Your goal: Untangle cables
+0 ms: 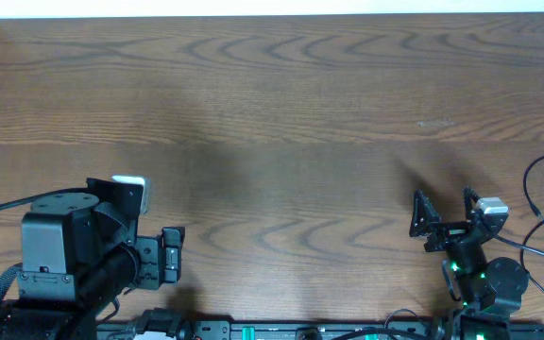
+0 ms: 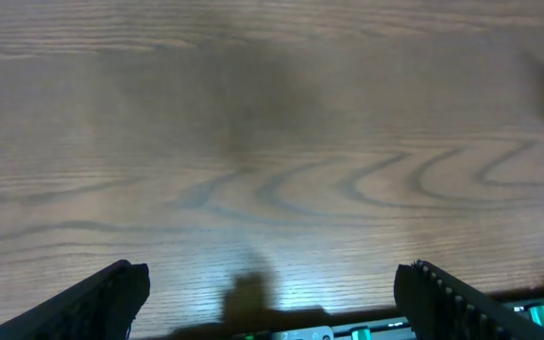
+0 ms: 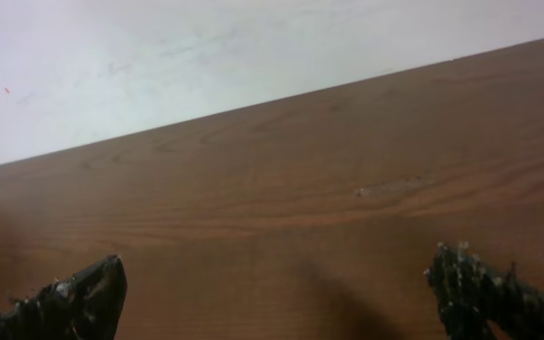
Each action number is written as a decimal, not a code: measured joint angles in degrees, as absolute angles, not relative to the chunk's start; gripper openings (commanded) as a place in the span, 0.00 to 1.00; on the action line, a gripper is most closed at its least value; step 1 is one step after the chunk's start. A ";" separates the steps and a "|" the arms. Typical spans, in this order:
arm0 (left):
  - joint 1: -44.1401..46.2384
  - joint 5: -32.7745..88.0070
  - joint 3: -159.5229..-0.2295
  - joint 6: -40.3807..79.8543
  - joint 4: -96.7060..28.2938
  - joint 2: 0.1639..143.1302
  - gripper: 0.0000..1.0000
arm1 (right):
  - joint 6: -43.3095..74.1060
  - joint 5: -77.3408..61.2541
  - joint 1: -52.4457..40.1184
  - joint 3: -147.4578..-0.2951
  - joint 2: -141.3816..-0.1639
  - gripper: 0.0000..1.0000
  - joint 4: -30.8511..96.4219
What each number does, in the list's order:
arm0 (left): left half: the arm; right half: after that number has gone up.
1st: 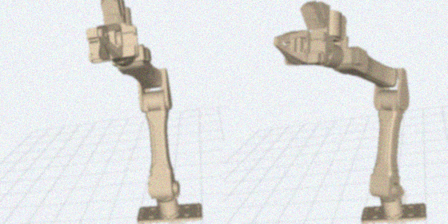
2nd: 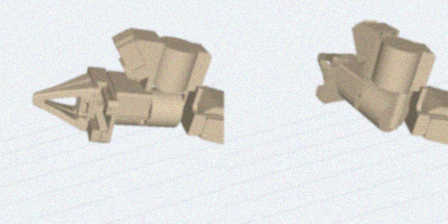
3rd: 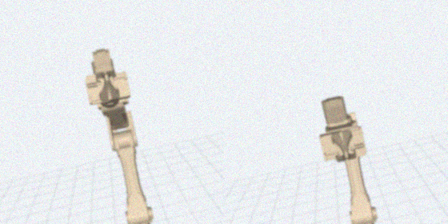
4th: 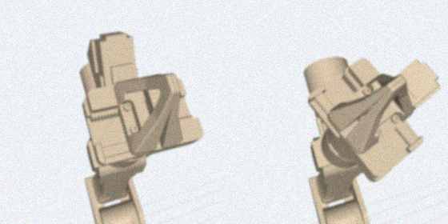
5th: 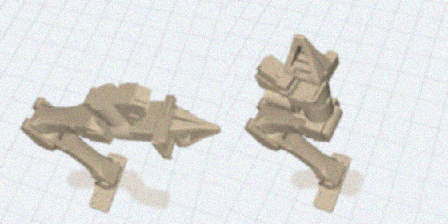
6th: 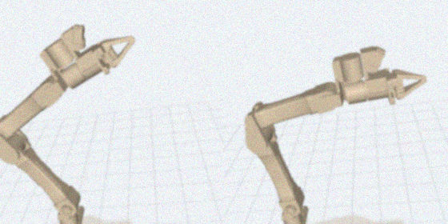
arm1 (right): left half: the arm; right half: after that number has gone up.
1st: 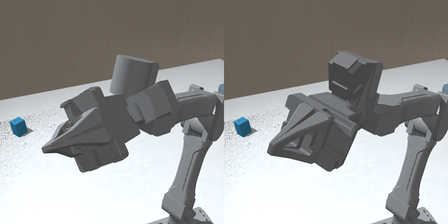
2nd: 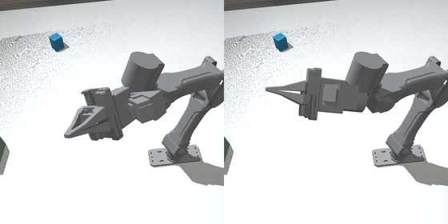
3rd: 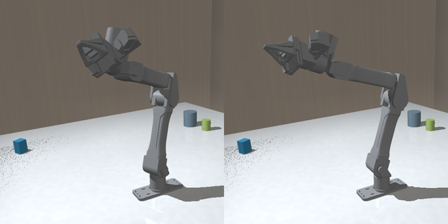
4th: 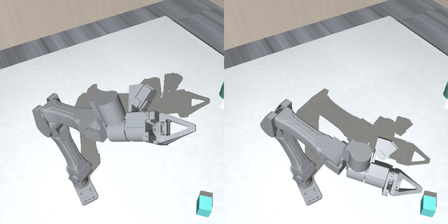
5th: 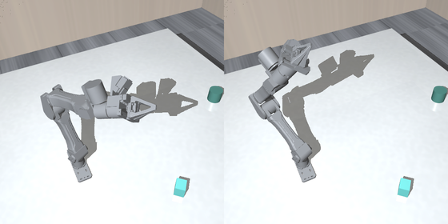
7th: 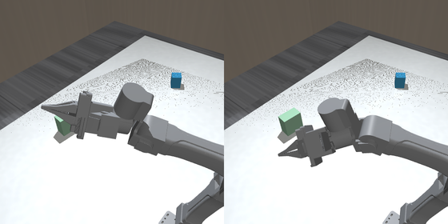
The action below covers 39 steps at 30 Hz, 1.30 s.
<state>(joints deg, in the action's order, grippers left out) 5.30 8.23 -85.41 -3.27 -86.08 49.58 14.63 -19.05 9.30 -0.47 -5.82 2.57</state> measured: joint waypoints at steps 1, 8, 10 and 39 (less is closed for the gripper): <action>5.30 8.23 -85.41 -3.27 -86.11 49.58 0.89 | 14.70 -19.07 9.30 -0.47 -5.82 0.99 2.57; 5.30 8.23 -85.41 -3.27 -86.11 49.58 0.89 | 14.87 -19.05 9.30 -0.47 -5.96 0.99 2.57; 5.30 8.23 -85.41 -3.27 -86.11 49.58 0.89 | 14.90 -19.05 9.30 -0.47 -5.98 0.99 2.57; 5.30 8.23 -85.41 -3.27 -86.43 49.58 0.89 | 14.92 -18.63 4.36 -0.47 -0.71 0.99 2.46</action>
